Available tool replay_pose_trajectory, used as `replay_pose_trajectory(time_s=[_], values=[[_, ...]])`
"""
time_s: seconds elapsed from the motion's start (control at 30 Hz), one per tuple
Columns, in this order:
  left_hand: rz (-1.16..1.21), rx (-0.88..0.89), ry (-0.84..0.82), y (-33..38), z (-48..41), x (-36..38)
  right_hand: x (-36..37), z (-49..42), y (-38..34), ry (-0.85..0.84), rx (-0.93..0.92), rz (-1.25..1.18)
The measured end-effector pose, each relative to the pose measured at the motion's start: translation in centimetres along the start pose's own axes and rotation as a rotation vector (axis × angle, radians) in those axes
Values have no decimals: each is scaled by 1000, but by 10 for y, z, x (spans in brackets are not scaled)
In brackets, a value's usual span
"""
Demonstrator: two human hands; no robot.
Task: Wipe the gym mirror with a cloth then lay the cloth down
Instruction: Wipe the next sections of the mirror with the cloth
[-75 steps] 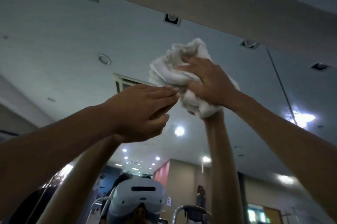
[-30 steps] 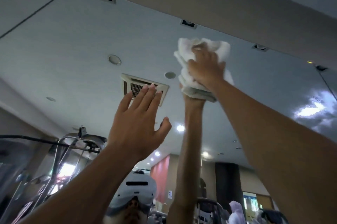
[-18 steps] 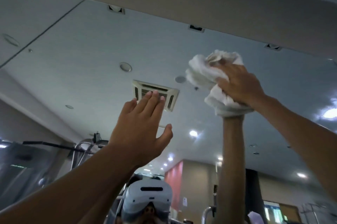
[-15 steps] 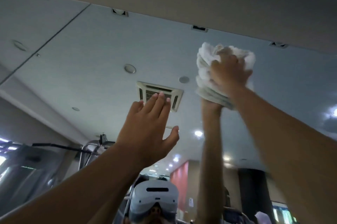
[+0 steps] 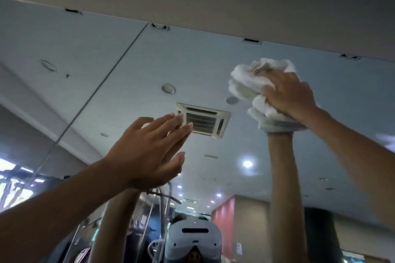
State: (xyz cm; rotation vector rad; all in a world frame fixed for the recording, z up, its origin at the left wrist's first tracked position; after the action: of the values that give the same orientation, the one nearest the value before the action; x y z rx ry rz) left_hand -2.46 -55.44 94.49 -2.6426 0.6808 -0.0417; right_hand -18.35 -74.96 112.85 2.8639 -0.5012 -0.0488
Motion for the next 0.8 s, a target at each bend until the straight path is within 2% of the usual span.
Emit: replay_pose_trajectory(time_s=[0.07,0.1,0.13,0.2,0.27,0.33,0.4,0.47,0.53,0.6,0.63,0.7,0.8], values=[[73,-60,4,-26,11,5,10,-17,-17,95,306,70],[137,-101,27,-36,18,7,18,-22,-42,110,374,111],[200,-148,47,-44,24,9,25,-26,-76,115,350,140],[261,-255,94,-51,35,11,39,-26,-151,108,92,158],[275,-366,95,-59,41,13,54,-13,-208,-2,-228,143],[279,-430,64,-75,45,13,59,3,-228,-135,-492,94],[179,-335,26,-86,49,10,51,6,-216,-187,-590,-52],[92,-222,-12,-98,61,14,41,-17,-181,-130,-434,-106],[124,-171,-45,-107,79,23,42,-45,-159,-56,-142,-23],[189,-171,2,-109,91,27,48,-65,-172,-26,86,79],[209,-183,24,-111,95,28,55,-72,-192,-39,135,112],[232,-215,50,-112,99,29,66,-83,-244,-53,85,133],[244,-228,80,-116,101,26,86,-75,-330,-81,-115,-28]])
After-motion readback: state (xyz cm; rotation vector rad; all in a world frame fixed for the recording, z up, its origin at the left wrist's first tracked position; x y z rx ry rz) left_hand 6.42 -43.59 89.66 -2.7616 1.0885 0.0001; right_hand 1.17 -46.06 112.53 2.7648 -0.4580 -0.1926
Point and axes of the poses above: each hand's wrist, its own z-axis away from the middle knuckle, its own x-axis out of the palm, y = z × x, the point moved 10 cm from there along -z, towards the middle knuckle, and after that the axes turned 6 degrees about -y, right-handed, at the moved point
